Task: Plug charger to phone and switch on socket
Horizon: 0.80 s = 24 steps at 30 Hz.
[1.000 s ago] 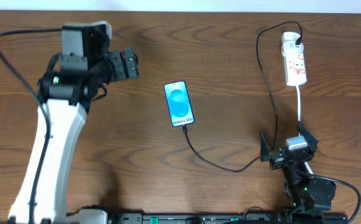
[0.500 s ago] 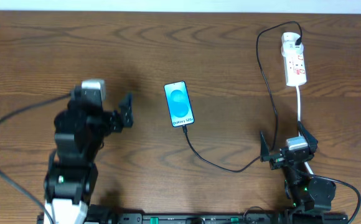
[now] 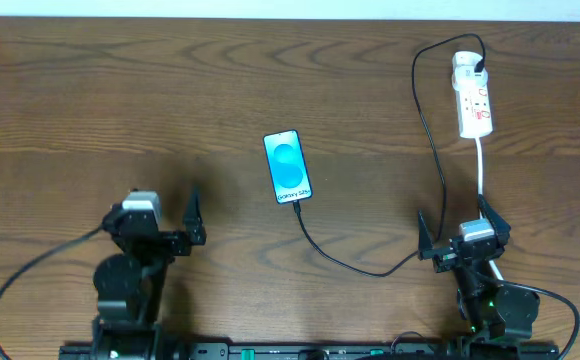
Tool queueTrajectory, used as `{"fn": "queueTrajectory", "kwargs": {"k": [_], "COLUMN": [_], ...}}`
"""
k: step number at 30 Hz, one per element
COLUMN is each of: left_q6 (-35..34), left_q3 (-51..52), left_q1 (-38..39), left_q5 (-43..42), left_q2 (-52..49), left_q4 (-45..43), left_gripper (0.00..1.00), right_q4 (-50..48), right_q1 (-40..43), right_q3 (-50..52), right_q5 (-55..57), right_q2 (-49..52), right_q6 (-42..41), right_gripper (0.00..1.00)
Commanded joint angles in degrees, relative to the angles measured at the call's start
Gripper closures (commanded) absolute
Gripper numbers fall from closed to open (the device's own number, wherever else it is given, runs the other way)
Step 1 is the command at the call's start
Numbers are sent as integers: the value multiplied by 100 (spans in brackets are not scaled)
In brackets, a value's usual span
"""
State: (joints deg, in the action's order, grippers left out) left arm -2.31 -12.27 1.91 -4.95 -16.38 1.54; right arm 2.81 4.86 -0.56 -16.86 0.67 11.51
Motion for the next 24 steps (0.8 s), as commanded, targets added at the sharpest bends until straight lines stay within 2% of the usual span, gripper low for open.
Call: {"fn": "queueTrajectory", "kwargs": {"k": [1, 10, 12, 15, 24], "left_q6": [125, 299, 319, 321, 315], "left_q3": [426, 1182, 1207, 1207, 1204], "left_q1": [-31, -31, -31, -28, -28], "left_q5": [155, 160, 162, 184, 223], "left_q2": [483, 1316, 1491, 1604, 1613], "left_q4": [-243, -402, -46, 238, 238], "left_gripper": [1, 1, 0, 1, 1], "right_q4": [11, 11, 11, 11, 11], "right_q1": [-42, -42, -42, -42, -42], "right_q3": [24, 24, 24, 24, 24], "right_q5": [22, 22, 22, 24, 24], "right_q2": [-35, -35, -35, -35, -35], "right_q6": [35, 35, 35, 35, 35], "right_gripper": [1, 1, 1, 1, 1]}}
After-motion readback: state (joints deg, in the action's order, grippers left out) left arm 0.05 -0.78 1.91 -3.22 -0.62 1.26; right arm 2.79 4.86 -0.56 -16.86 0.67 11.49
